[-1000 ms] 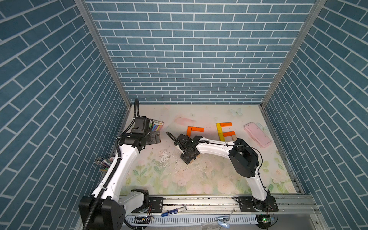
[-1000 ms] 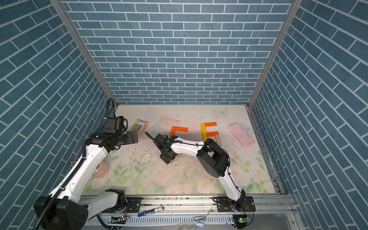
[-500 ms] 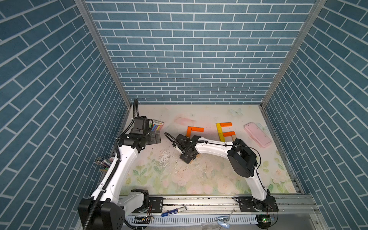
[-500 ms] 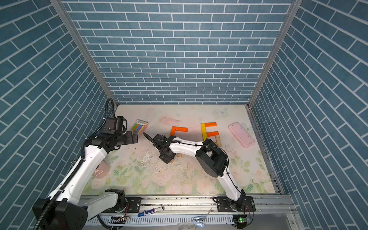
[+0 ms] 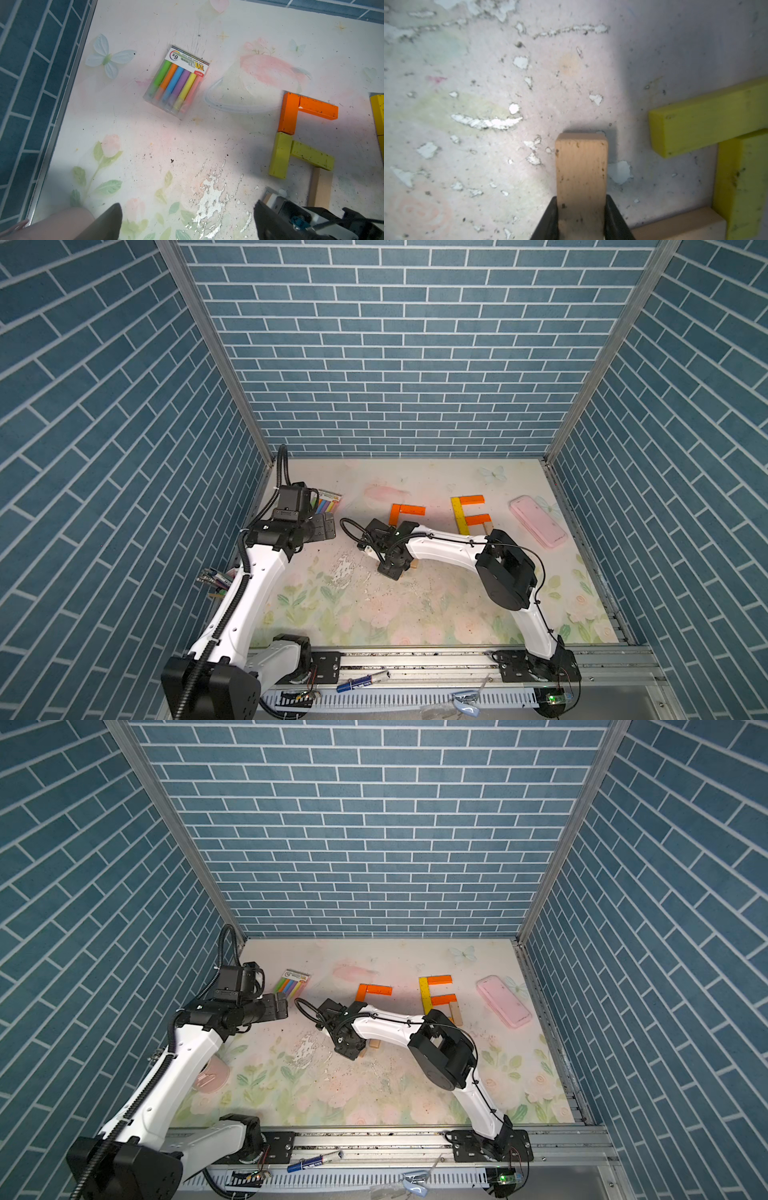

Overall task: Assemble the number 6 with building blocks
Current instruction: Assemble the building block at the center of the board.

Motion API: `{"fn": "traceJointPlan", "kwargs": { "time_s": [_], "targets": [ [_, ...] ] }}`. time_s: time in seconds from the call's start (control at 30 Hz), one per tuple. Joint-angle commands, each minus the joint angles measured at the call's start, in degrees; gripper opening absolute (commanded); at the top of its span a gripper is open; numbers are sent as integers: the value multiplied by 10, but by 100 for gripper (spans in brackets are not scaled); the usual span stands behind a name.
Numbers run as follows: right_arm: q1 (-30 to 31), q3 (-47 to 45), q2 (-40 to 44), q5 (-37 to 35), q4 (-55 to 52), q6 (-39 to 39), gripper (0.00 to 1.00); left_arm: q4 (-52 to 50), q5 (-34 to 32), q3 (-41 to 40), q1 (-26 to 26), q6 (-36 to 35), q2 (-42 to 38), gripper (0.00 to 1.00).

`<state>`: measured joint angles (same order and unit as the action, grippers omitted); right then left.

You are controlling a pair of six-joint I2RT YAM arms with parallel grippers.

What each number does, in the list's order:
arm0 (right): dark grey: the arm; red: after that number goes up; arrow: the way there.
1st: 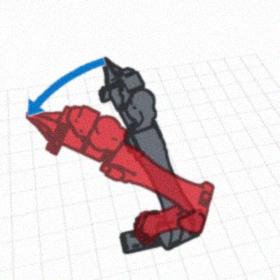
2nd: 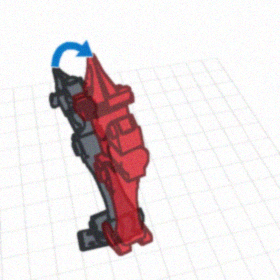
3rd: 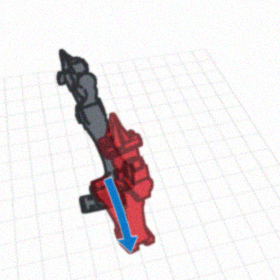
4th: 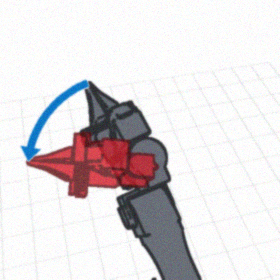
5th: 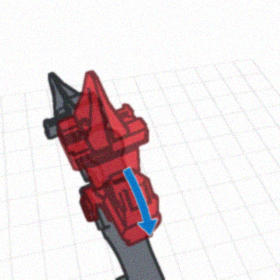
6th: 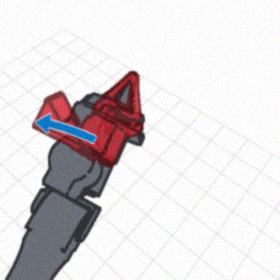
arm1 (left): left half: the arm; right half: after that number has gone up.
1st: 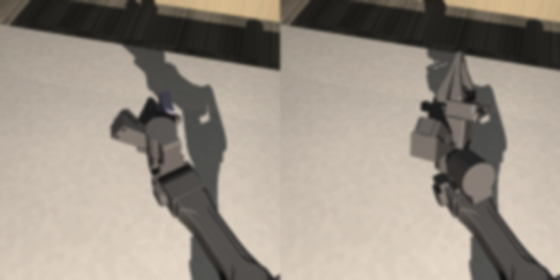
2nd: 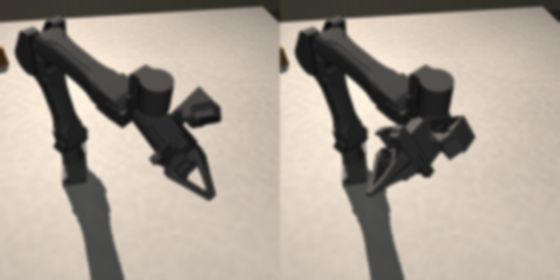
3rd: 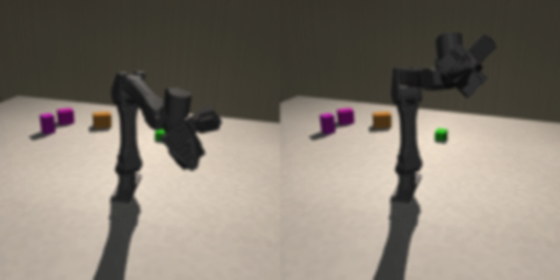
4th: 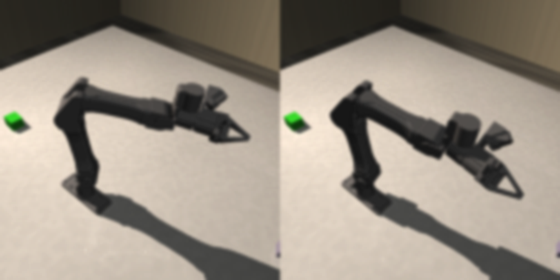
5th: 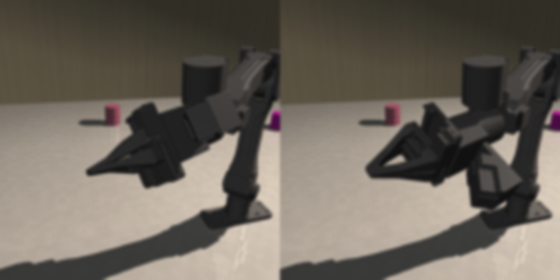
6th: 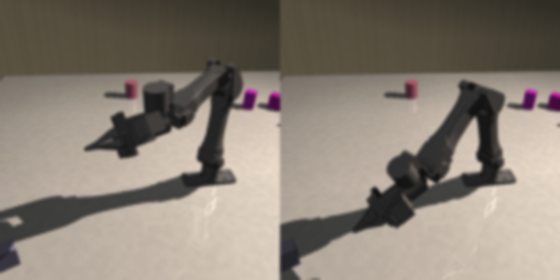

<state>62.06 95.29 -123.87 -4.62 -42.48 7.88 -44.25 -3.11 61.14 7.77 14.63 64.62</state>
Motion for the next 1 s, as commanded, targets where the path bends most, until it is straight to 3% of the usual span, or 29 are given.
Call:
{"fn": "traceJointPlan", "kwargs": {
  "time_s": [0.0, 0.37, 0.97],
  "targets": [
    [3, 2, -2, -24, -17, 65, 21, -3, -1, 0, -4, 8, 6, 99],
    [-3, 17, -14, -27, -20, 114, 22, -3, 0, -1, -6, 9, 12, 99],
    [-19, 21, -41, -25, -9, 130, 22, -5, 0, 0, -7, 7, 21, 99]
  ]
}}
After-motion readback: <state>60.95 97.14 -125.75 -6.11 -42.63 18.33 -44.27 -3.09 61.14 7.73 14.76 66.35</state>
